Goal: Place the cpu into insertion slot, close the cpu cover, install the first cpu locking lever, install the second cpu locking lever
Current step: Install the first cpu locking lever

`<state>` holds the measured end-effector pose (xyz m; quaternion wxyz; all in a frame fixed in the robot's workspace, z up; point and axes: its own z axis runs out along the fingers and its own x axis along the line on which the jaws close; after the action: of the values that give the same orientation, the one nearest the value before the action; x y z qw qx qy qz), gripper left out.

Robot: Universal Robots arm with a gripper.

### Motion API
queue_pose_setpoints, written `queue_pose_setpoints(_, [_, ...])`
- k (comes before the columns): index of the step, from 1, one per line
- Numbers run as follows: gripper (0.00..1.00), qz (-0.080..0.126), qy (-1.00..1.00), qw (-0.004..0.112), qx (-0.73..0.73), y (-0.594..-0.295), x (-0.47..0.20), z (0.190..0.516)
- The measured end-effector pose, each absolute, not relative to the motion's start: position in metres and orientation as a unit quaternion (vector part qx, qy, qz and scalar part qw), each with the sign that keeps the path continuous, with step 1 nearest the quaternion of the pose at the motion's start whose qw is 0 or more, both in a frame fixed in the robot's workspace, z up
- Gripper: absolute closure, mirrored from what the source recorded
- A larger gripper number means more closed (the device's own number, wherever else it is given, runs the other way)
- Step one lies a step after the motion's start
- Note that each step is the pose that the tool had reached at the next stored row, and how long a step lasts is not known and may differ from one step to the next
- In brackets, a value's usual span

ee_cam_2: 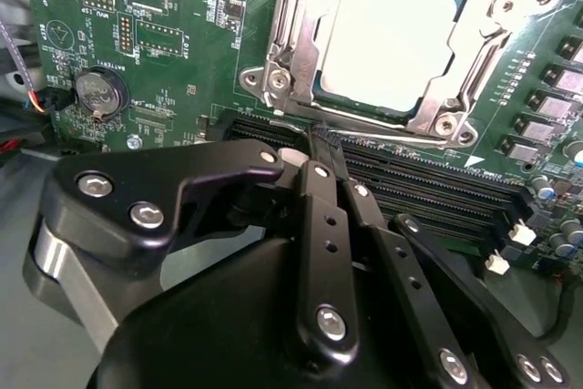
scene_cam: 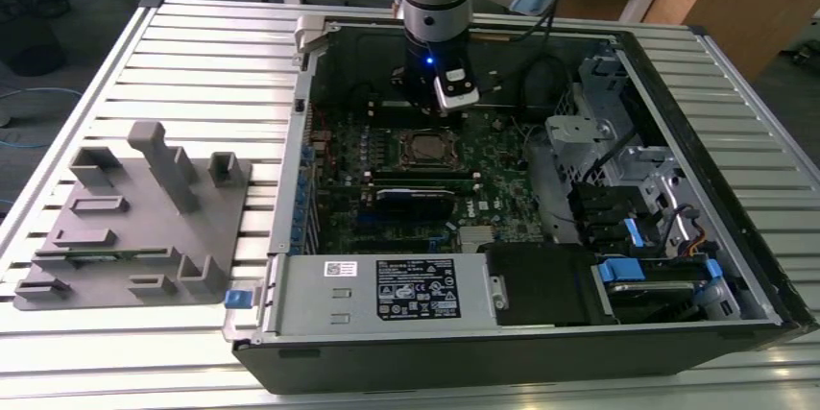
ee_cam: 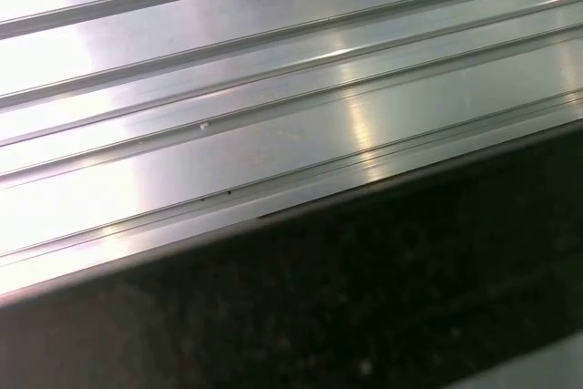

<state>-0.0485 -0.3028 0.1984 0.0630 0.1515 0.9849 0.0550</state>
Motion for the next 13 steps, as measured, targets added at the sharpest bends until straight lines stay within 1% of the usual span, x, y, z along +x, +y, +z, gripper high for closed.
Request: queue_pose_setpoints(13, [0.89,0.050,0.985,0.070,0.151,-0.3029,-0.0505,0.1981])
